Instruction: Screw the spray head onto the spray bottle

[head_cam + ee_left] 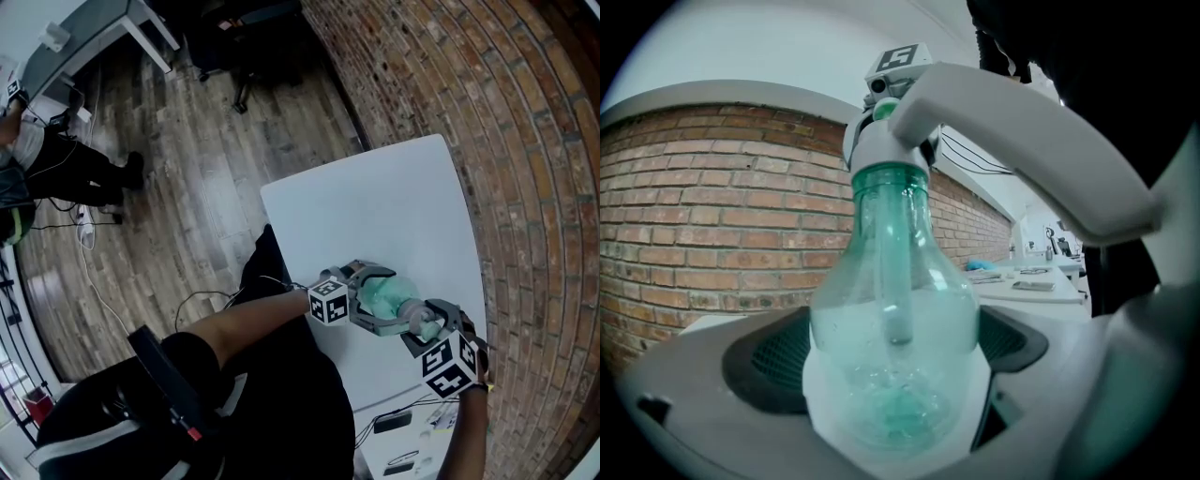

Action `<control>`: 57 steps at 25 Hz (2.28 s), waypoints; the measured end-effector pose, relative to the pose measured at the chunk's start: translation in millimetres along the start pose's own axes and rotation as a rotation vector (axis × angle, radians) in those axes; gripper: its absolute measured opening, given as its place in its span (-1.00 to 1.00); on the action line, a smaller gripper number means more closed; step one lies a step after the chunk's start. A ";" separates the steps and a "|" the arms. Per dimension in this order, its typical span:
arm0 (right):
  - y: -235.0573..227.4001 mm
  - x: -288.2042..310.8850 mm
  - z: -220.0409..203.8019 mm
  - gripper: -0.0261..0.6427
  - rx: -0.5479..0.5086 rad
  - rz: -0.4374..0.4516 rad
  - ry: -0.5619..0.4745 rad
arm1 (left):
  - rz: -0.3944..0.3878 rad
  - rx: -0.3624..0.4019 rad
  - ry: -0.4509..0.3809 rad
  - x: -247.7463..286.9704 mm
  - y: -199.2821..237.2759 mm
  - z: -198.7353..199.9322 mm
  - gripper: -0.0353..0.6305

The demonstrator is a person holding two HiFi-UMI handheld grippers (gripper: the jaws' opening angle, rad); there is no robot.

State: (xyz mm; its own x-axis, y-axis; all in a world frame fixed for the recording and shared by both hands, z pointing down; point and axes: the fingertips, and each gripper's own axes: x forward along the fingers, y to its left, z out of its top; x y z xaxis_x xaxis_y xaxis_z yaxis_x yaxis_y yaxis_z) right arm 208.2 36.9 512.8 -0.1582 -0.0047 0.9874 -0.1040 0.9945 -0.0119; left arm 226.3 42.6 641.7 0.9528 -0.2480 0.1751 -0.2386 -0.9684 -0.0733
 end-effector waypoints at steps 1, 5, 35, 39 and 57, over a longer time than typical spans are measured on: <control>-0.1 -0.1 0.0 -0.09 0.022 -0.004 -0.004 | 0.000 -0.005 -0.002 -0.1 -0.3 -0.3 0.78; -0.8 -0.2 0.9 -0.09 0.088 -0.016 -0.009 | 0.001 -0.027 -0.017 -0.5 -0.7 -2.0 0.78; -7.0 -9.7 3.5 -0.09 0.462 -0.098 -0.059 | 0.038 -0.047 0.082 0.1 -5.7 -32.3 0.78; -9.2 -27.6 12.5 -0.09 0.338 -0.082 -0.092 | 0.051 -0.064 0.079 -9.6 -5.0 -32.6 0.78; 7.9 -10.6 2.6 -0.10 -0.476 -0.031 0.134 | 0.073 -0.073 -0.012 -3.7 -0.4 5.3 0.77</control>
State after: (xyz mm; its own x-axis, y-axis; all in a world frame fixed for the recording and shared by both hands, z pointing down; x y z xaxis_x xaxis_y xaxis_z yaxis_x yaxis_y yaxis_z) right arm 206.5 44.5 501.8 -0.0308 -0.0527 0.9981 0.3585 0.9316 0.0603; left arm 223.8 44.1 635.8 0.9345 -0.3180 0.1601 -0.3201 -0.9473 -0.0131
